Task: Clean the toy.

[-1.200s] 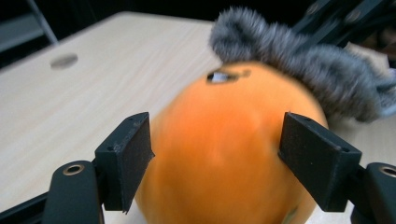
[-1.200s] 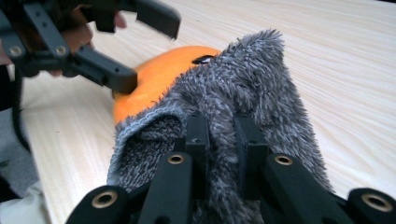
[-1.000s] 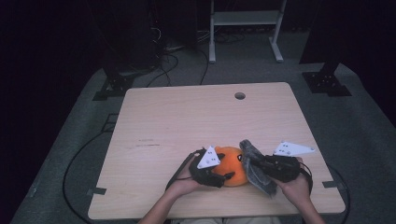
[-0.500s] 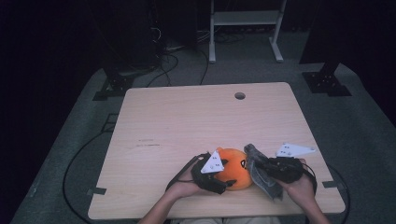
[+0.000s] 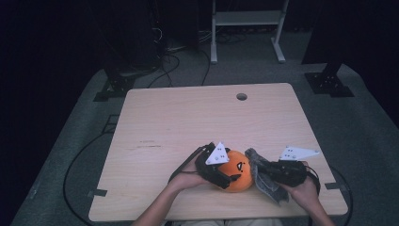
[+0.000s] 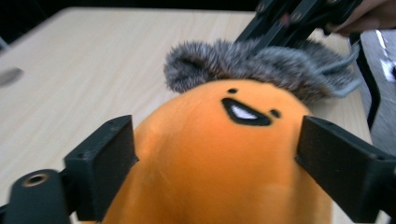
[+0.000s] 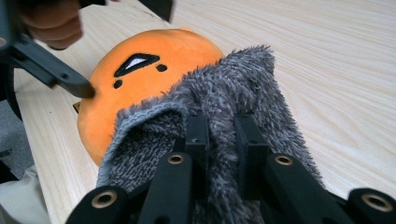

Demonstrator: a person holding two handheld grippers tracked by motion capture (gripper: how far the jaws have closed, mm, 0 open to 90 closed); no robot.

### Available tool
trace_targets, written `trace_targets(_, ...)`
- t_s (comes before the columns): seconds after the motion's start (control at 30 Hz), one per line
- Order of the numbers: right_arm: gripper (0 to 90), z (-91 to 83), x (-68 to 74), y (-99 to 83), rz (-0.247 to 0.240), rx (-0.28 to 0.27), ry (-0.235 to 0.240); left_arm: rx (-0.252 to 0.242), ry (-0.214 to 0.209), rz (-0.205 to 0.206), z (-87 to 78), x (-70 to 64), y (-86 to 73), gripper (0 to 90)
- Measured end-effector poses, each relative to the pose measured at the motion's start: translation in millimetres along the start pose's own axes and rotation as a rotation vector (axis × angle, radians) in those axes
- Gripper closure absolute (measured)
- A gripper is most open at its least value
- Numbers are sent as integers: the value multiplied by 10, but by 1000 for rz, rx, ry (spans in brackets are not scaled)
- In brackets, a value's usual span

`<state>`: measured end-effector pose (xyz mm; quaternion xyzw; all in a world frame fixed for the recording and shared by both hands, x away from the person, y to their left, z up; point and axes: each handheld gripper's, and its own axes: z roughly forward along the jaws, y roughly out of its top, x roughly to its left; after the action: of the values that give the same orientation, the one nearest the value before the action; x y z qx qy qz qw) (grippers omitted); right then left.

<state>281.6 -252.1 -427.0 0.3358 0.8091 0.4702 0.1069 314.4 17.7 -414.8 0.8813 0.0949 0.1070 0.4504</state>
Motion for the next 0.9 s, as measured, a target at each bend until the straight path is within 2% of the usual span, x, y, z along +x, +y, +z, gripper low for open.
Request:
trace_targets(0.07, 772, -10, -25, -25, 3, 9, -1, 8, -19, -19, 77, 7, -19, 93)
trace_targets(0.13, 768, -36, -69, -53, 11, 14, -13, 6, -18, -37, 117, -3, -24, 96)
trace_targets(0.2, 766, -75, -143, -82, 33, 14, -37, 27, -18, -56, 154, -22, -22, 123)
trace_targets(0.27, 763, -106, -249, -133, 68, 17, -59, 39, -5, -56, 170, -49, -13, 151)
trace_targets(0.3, 762, -118, -305, -166, 88, 21, -71, 45, 7, -43, 172, -63, -4, 173)
trace_targets(0.33, 757, -133, -373, -209, 106, 23, -85, 48, 16, -37, 170, -68, 1, 218)
trace_targets(0.47, 722, -184, -493, -279, 159, 13, -109, 59, 34, -33, 154, -83, 19, 310)
trace_targets(0.57, 650, -191, -550, -303, 181, -3, -138, 50, 49, -19, 127, -107, 32, 347)
trace_targets(0.63, 600, -186, -588, -326, 201, -14, -142, 34, 51, -17, 108, -111, 28, 369)
trace_targets(0.77, 529, -197, -617, -346, 211, -38, -149, 8, 54, -38, 73, -94, 21, 406)
trace_targets(0.9, 508, -211, -625, -347, 218, -67, -142, -5, 43, -55, 34, -67, 33, 430)
